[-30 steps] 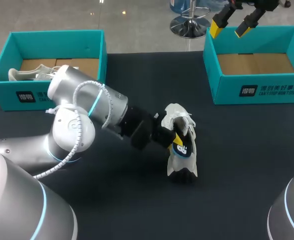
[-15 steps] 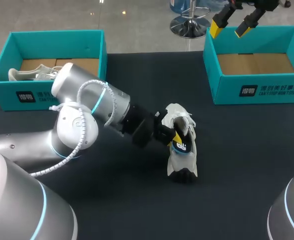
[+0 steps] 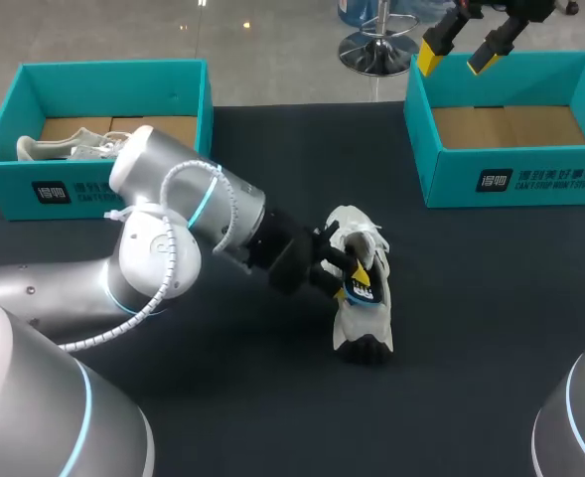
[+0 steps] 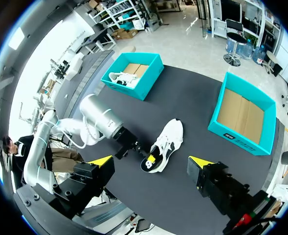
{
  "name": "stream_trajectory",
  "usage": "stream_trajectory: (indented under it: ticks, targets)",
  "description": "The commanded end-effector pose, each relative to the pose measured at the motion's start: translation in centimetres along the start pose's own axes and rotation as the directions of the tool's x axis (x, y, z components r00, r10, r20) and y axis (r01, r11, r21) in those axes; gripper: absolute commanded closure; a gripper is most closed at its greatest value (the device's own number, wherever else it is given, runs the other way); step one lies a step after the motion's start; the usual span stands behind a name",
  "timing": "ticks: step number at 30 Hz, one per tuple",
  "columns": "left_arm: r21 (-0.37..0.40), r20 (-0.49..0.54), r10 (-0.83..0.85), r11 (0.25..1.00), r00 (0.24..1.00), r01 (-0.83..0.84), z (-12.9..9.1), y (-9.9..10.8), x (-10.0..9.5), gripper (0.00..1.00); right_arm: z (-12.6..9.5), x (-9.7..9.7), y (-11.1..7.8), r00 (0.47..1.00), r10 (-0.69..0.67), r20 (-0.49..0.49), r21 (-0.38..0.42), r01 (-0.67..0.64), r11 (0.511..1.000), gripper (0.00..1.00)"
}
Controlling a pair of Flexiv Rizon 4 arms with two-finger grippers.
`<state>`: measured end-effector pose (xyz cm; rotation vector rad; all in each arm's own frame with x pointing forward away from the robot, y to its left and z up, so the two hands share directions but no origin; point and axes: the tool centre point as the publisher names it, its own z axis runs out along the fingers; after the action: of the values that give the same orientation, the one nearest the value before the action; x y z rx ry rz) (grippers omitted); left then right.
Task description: Take the shoe out of the shoebox, open the shoe tongue, remove and reinsert the insole, then place the shoe into the shoebox
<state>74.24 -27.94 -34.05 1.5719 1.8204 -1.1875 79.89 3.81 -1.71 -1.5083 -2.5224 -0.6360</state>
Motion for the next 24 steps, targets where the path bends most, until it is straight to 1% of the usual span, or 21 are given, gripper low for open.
stream_trajectory:
  ticks: [1, 3, 4, 5, 10, 14, 15, 16, 17, 21, 24]
  targets:
    - [-0.002, 0.013, 0.012, 1.0, 1.0, -0.012, -0.9, -1.0, -0.4, 0.62, 0.0, 0.0, 0.1, 1.0, 0.001, 0.001, 0.002, -0.001, 1.0, 0.0]
    - [-0.002, 0.02, 0.019, 1.0, 1.0, -0.019, -1.1, -1.4, -0.7, 0.64, 0.0, 0.0, 0.1, 1.0, 0.001, 0.001, 0.002, -0.001, 1.0, 0.0]
    - [-0.002, 0.023, 0.023, 1.0, 0.999, -0.022, -1.2, -1.5, -0.8, 0.66, 0.0, 0.0, 0.1, 1.0, 0.001, 0.001, 0.002, -0.001, 1.0, 0.0]
    - [-0.001, 0.025, 0.024, 1.0, 0.999, -0.024, -1.2, -1.7, -0.9, 0.71, 0.0, 0.0, 0.1, 1.0, 0.001, 0.001, 0.002, -0.001, 1.0, 0.0]
    - [0.003, 0.027, 0.031, 0.999, 0.999, -0.032, -1.2, -2.1, -1.0, 0.82, 0.0, 0.0, 0.1, 1.0, 0.001, 0.001, 0.002, -0.001, 1.0, 0.0]
    - [0.009, 0.022, 0.036, 0.999, 0.999, -0.036, -1.0, -2.4, -1.0, 0.86, 0.0, 0.0, 0.1, 1.0, 0.001, 0.001, 0.002, -0.001, 1.0, 0.0]
    - [0.01, 0.022, 0.036, 0.999, 0.999, -0.036, -1.0, -2.4, -1.0, 0.89, 0.0, 0.0, 0.1, 1.0, 0.001, 0.001, 0.002, -0.001, 1.0, 0.0]
    - [0.012, 0.021, 0.036, 0.999, 0.999, -0.037, -1.0, -2.5, -0.9, 0.96, 0.0, 0.0, 0.1, 1.0, 0.001, 0.001, 0.002, -0.001, 1.0, 0.0]
    - [0.013, 0.02, 0.037, 0.999, 0.999, -0.037, -0.9, -2.5, -0.8, 1.0, 0.0, 0.0, 0.1, 1.0, 0.001, 0.001, 0.002, -0.001, 1.0, 0.0]
    - [0.021, 0.011, 0.037, 0.999, 0.999, -0.037, -0.6, -2.3, -0.6, 1.0, 0.0, 0.0, 0.1, 1.0, 0.001, 0.001, 0.002, -0.001, 1.0, 0.0]
    - [0.021, 0.006, 0.033, 0.999, 0.999, -0.033, -0.4, -1.7, -0.5, 1.0, 0.0, 0.0, 0.1, 1.0, 0.001, 0.001, 0.002, -0.001, 1.0, 0.0]
